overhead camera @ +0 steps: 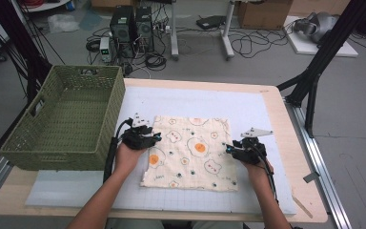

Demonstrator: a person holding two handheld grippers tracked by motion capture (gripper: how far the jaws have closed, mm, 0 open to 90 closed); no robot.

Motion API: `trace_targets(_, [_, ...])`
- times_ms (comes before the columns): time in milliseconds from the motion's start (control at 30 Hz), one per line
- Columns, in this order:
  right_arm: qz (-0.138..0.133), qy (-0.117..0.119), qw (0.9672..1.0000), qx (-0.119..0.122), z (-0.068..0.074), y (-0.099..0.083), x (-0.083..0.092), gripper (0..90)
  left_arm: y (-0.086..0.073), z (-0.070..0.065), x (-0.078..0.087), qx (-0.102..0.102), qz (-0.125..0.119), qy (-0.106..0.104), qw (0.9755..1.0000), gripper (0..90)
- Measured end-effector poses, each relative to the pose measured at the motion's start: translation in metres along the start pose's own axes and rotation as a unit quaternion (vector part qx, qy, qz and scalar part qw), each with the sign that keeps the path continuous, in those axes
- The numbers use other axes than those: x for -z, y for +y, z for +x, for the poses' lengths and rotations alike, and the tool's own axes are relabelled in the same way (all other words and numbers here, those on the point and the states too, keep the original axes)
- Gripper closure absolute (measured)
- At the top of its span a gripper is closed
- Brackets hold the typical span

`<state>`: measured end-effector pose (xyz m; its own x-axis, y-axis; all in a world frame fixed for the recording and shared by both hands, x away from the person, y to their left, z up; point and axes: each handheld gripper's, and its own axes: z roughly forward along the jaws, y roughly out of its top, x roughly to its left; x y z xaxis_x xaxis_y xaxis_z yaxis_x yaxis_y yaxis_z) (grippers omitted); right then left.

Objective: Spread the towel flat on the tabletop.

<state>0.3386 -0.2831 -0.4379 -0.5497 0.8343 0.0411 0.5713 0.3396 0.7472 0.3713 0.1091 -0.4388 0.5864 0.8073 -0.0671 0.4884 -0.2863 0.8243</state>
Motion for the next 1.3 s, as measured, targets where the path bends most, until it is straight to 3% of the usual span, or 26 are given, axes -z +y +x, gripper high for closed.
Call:
trace_targets(100, [0.016, 0.007, 0.9998, 0.006, 0.001, -0.008, -0.002, 70.3, -0.009, -0.002, -0.001, 0.0, 0.012, -0.005, 0.9999, 58.4])
trace_targets(167, [0.01, 0.01, 0.9999, 0.009, 0.002, -0.01, 0.0, 84.1, -0.013, -0.004, -0.003, -0.01, 0.021, -0.001, 0.9997, 61.5])
trace_targets(233, [0.012, -0.007, 0.9997, 0.019, 0.004, -0.01, 0.0, 85.3, -0.013, -0.005, -0.002, -0.025, 0.023, 0.009, 0.9994, 65.1])
trace_targets(300, [0.013, -0.031, 0.9992, 0.024, 0.004, -0.01, 0.001, 85.3, -0.013, -0.006, -0.001, -0.044, 0.028, 0.025, 0.9983, 76.0])
trace_targets(400, [0.008, -0.036, 0.9992, 0.013, 0.002, -0.012, 0.001, 79.4, -0.012, -0.006, 0.001, -0.051, 0.035, 0.045, 0.9971, 80.5])
trace_targets(500, [-0.001, -0.035, 0.9994, 0.001, -0.001, -0.013, 0.005, 68.1, -0.012, -0.007, 0.003, -0.055, 0.041, 0.065, 0.9955, 76.1])
trace_targets(633, [-0.027, -0.031, 0.9991, -0.008, -0.005, -0.015, 0.017, 57.5, -0.01, -0.004, 0.013, -0.043, 0.007, 0.062, 0.9972, 66.0])
trace_targets(733, [-0.045, -0.028, 0.9986, -0.005, -0.006, -0.014, 0.027, 47.9, -0.01, 0.0, 0.024, -0.025, -0.034, 0.043, 0.9982, 55.5])
trace_targets(833, [-0.061, -0.03, 0.9977, -0.004, -0.005, -0.013, 0.036, 36.6, -0.014, 0.005, 0.033, -0.005, -0.064, -0.003, 0.998, 48.1])
trace_targets(933, [-0.076, -0.023, 0.9968, 0.009, -0.001, -0.013, 0.044, 30.2, -0.017, 0.007, 0.042, 0.004, -0.096, -0.036, 0.9947, 41.4])
trace_targets(1033, [-0.087, -0.02, 0.9958, 0.023, 0.002, -0.013, 0.05, 24.7, -0.016, 0.008, 0.047, 0.016, -0.107, -0.066, 0.992, 30.9])
trace_targets(1133, [-0.097, -0.009, 0.9948, 0.029, 0.006, -0.015, 0.055, 20.2, -0.015, 0.006, 0.05, 0.017, -0.118, -0.069, 0.9905, 19.6])
trace_targets(1300, [-0.107, -0.003, 0.9937, 0.036, 0.01, -0.02, 0.06, 11.7, -0.017, 0.003, 0.054, 0.014, -0.136, -0.077, 0.9876, 18.4])
